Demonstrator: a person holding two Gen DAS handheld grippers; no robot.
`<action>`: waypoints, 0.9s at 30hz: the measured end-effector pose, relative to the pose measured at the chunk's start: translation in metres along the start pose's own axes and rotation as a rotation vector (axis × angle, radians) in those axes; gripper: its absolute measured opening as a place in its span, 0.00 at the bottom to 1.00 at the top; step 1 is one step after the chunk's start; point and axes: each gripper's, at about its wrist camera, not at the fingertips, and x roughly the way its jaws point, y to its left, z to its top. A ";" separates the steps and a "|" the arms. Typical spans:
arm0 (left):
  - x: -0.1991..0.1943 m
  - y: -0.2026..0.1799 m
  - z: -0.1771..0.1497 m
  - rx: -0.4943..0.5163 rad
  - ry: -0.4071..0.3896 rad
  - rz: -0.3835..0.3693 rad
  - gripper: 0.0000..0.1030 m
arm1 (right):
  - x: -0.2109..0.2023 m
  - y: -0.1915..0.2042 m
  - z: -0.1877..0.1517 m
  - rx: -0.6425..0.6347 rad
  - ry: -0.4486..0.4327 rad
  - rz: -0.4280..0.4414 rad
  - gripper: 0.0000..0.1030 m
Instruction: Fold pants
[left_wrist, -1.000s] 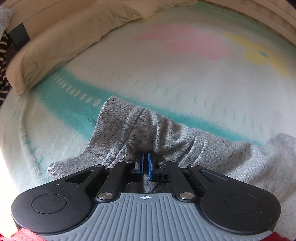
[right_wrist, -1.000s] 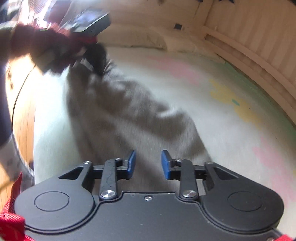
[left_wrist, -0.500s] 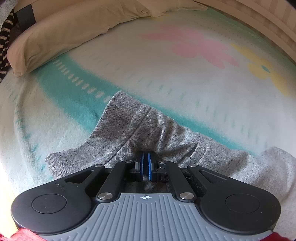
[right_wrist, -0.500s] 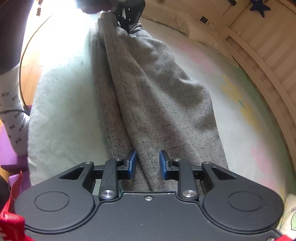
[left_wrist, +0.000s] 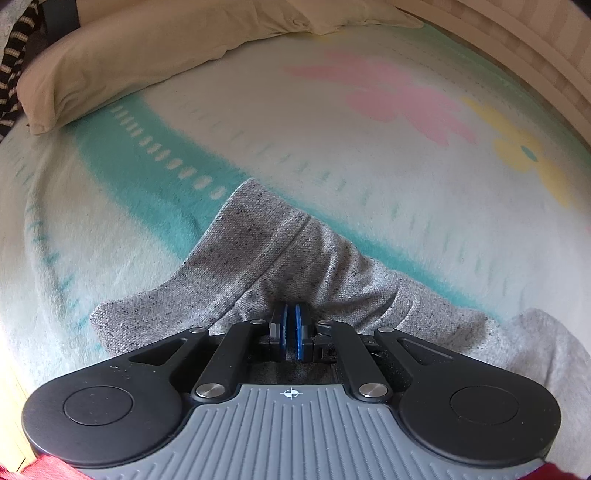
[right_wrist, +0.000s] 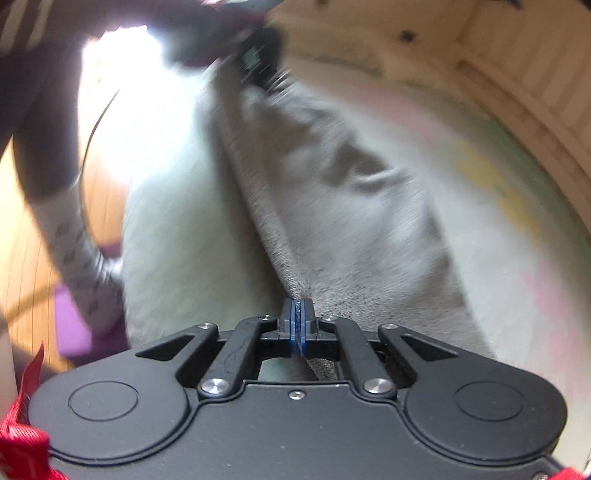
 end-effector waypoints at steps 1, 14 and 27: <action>-0.002 -0.001 -0.001 0.000 -0.003 0.004 0.06 | 0.008 0.006 -0.001 -0.026 0.025 0.013 0.07; -0.052 -0.082 -0.043 0.244 -0.145 -0.233 0.06 | 0.021 0.007 0.002 -0.005 0.056 0.032 0.09; -0.023 -0.096 -0.075 0.314 0.045 -0.150 0.06 | -0.007 -0.070 0.026 0.330 -0.044 0.183 0.32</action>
